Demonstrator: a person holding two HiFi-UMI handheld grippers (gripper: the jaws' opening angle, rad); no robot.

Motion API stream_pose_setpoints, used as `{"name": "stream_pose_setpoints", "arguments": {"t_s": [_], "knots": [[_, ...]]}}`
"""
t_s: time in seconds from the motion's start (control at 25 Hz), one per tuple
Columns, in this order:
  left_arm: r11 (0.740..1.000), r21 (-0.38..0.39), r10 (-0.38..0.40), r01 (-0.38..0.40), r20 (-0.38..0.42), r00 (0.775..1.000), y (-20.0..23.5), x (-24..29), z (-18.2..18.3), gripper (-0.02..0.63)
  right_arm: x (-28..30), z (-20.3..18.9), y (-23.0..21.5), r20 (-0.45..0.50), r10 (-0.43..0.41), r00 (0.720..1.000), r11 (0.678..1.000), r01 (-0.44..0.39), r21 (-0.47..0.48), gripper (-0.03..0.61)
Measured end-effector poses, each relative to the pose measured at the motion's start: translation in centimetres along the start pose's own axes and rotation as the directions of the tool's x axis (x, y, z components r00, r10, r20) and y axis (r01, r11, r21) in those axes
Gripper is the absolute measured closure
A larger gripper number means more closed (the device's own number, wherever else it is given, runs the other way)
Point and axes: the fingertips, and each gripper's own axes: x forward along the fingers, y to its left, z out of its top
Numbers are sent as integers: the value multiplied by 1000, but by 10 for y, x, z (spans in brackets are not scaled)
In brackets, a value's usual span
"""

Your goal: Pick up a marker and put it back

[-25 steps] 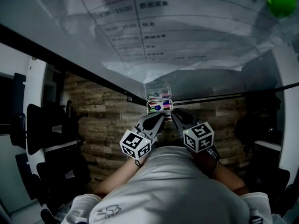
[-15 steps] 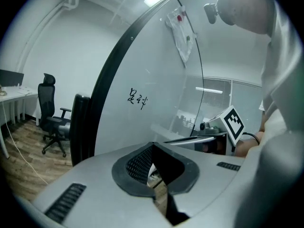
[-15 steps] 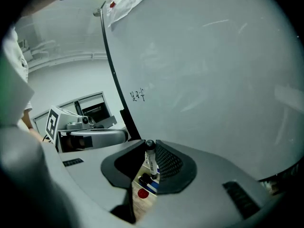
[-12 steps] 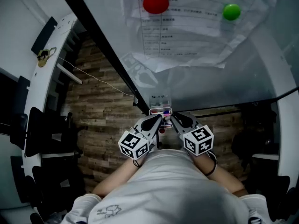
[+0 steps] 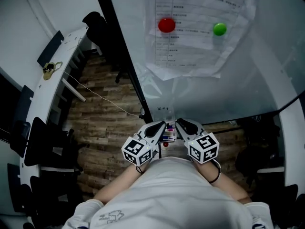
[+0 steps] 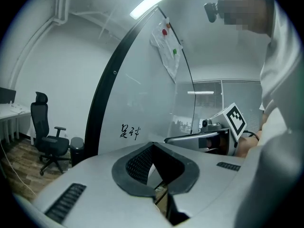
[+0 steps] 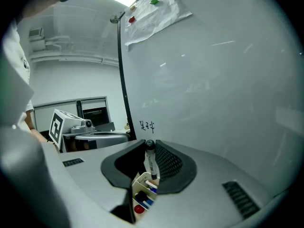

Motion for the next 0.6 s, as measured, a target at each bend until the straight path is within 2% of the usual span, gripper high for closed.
{"name": "stream_pose_setpoints", "arguments": {"t_s": [0.28,0.44,0.6], "knots": [[998,61,-21,21,5,1000,-6,1,8,607,-4,10,0,28,-15,1000,1000,15,-17,505],[998,52,-21,19,43,999,-6,-2,15,607,-4,11,3,31,-14,999,1000,15,-24,505],[997,80,-17,13,52,999,-7,-5,19,607,-3,11,6,29,-12,1000,1000,13,-25,505]]}}
